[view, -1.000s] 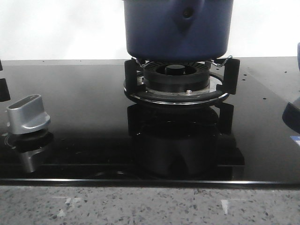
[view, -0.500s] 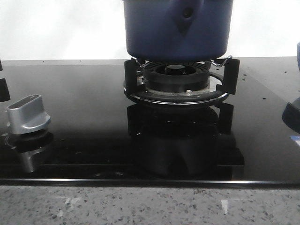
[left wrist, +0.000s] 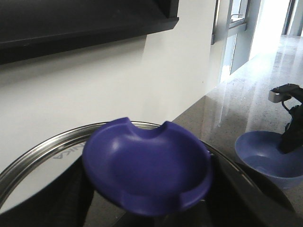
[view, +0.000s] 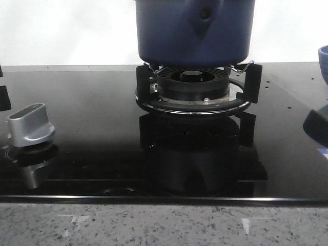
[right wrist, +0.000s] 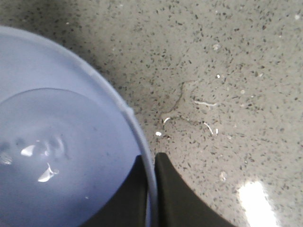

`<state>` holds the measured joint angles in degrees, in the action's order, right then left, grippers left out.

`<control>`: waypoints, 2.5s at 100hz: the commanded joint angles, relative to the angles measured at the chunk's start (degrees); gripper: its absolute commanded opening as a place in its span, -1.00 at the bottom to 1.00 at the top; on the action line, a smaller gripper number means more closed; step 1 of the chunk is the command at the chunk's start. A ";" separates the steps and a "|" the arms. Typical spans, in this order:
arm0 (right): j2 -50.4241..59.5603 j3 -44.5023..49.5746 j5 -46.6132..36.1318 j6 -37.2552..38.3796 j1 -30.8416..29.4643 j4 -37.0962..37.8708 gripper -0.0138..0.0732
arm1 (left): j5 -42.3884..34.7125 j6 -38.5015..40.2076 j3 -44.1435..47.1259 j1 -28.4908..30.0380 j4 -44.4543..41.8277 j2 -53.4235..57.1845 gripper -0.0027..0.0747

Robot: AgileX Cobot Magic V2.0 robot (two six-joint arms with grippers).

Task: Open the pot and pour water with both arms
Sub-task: 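Lift the bowl with the right gripper and carry it over the saucepan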

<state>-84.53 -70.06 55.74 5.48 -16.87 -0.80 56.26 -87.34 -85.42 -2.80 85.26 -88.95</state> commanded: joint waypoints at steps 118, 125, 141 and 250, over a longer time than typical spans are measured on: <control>-5.22 -31.87 -16.04 -3.51 29.77 -0.13 -0.79 | -0.16 0.61 -2.30 0.21 5.56 3.08 -0.24; -4.12 -27.97 -21.97 -3.77 30.40 0.80 -0.79 | -0.16 0.61 -2.30 0.21 5.66 3.08 -0.24; -0.10 -18.39 -37.29 -3.77 32.25 6.43 -0.79 | -0.16 0.61 -2.30 0.21 6.28 3.08 -0.24; 5.02 13.00 -100.57 -16.21 32.73 11.65 -0.79 | -0.26 0.61 -2.30 0.21 7.53 3.08 -0.24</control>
<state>-82.32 -56.55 -35.26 -9.81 15.96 13.68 55.83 -87.21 -85.42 -2.80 86.59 -88.95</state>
